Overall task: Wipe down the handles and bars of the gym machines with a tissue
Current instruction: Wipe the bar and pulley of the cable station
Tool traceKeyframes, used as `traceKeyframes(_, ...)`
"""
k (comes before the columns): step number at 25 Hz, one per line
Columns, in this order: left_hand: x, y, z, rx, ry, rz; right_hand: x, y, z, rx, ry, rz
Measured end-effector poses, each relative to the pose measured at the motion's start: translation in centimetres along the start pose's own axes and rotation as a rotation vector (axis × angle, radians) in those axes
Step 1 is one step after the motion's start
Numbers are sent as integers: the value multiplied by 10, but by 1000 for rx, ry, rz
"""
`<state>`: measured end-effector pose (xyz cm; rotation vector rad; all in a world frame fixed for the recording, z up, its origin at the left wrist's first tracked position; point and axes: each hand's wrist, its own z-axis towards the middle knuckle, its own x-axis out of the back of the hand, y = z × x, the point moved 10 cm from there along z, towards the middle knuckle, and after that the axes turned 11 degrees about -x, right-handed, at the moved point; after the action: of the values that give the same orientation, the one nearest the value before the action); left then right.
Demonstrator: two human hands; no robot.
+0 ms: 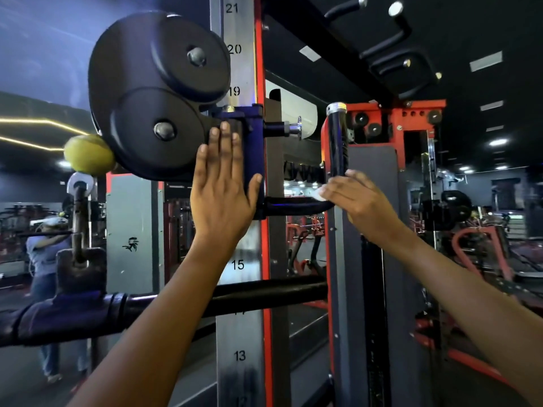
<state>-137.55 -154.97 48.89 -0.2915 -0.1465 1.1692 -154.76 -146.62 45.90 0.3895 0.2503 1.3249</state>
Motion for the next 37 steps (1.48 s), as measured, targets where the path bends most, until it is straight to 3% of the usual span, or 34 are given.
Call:
traceKeyframes(2,0,0,-2,4,14,-30,-10,9,22,-189,-4,-55)
traceKeyframes(3,0,-1,-3,8,16,-31,-25,5,30,-276,-97,-45)
traceKeyframes(5,-2,0,-4,8,28,-32,-46,-13,27,-328,-268,61)
traceKeyframes(6,-3,0,-5,7,35,-40,-40,-17,20,-325,-233,154)
traceKeyframes(8,-2,1,-7,6,63,-69,-5,-10,-4,-398,5,316)
traceKeyframes(11,-2,2,-12,14,99,-82,29,43,-49,-946,423,407)
traceKeyframes(13,-1,2,-14,12,111,-99,11,61,-50,-1170,475,468)
traceKeyframes(18,-2,2,-17,14,124,-109,-27,15,-61,-1138,501,515)
traceKeyframes(21,-1,2,-18,-12,140,-103,-57,-52,-67,-1029,294,621)
traceKeyframes(22,0,2,-19,-30,138,-109,-60,-55,-70,-1077,305,679)
traceKeyframes(25,-2,2,-21,-72,132,-88,-46,-4,-90,-1511,596,793)
traceKeyframes(27,-3,3,-22,-76,125,-88,-42,20,-87,-1621,591,738)
traceKeyframes(30,-4,2,-21,-54,134,-81,-54,-10,-69,-1467,439,804)
traceKeyframes(32,-4,2,-21,-44,145,-71,-59,-61,-40,-1061,203,861)
traceKeyframes(33,-4,2,-21,-49,158,-74,-56,-78,-31,-892,141,817)
traceKeyframes(34,-3,3,-21,-56,168,-79,-47,-73,-25,-845,182,763)
traceKeyframes(35,-2,3,-22,-61,175,-84,-34,-52,-26,-911,302,692)
traceKeyframes(37,-1,3,-23,-68,181,-84,-16,-7,-46,-1233,485,507)
